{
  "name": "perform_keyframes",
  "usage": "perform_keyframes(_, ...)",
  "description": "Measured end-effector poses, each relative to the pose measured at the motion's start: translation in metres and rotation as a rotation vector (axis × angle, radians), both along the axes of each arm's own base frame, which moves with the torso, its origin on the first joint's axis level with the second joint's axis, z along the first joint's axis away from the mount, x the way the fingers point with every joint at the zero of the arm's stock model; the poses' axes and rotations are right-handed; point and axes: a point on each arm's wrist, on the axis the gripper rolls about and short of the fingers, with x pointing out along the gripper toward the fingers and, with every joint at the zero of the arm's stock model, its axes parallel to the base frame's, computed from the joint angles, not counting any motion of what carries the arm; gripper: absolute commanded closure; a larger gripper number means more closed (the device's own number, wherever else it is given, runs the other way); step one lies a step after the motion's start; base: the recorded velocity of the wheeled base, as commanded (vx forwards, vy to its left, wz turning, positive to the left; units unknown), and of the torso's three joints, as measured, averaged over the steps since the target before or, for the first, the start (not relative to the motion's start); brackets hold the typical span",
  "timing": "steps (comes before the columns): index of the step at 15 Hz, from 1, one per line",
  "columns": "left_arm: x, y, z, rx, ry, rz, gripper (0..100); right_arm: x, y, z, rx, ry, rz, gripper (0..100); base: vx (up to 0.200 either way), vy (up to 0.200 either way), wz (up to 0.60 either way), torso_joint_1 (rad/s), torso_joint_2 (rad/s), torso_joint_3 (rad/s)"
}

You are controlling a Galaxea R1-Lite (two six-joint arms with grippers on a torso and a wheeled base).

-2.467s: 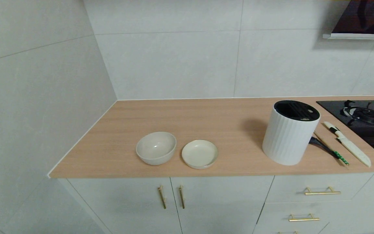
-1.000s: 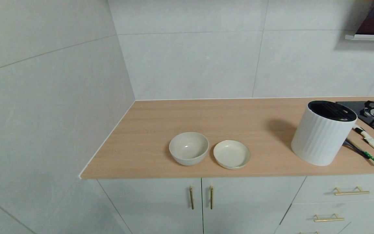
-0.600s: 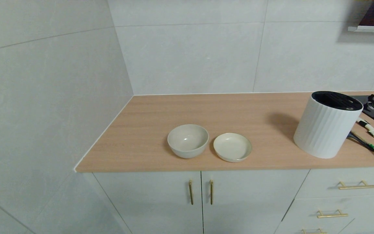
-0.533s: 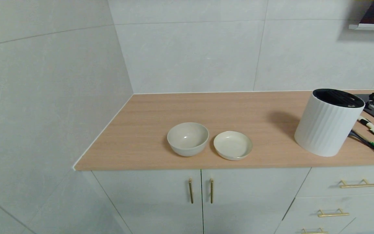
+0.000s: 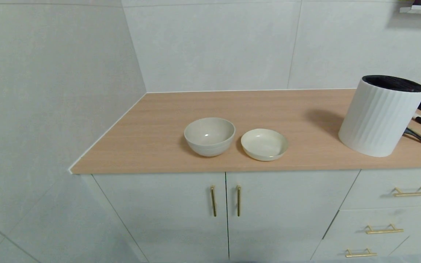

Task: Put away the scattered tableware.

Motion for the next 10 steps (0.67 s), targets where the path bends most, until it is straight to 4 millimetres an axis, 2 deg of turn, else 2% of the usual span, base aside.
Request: perform_keyframes(10, 0.0000, 0.0000, 0.0000, 0.000, 0.000, 0.000, 0, 0.0000, 0.0000, 0.0000, 0.001, 0.000, 0.000, 0, 0.000, 0.000, 0.00, -0.191, 0.48, 0.287)
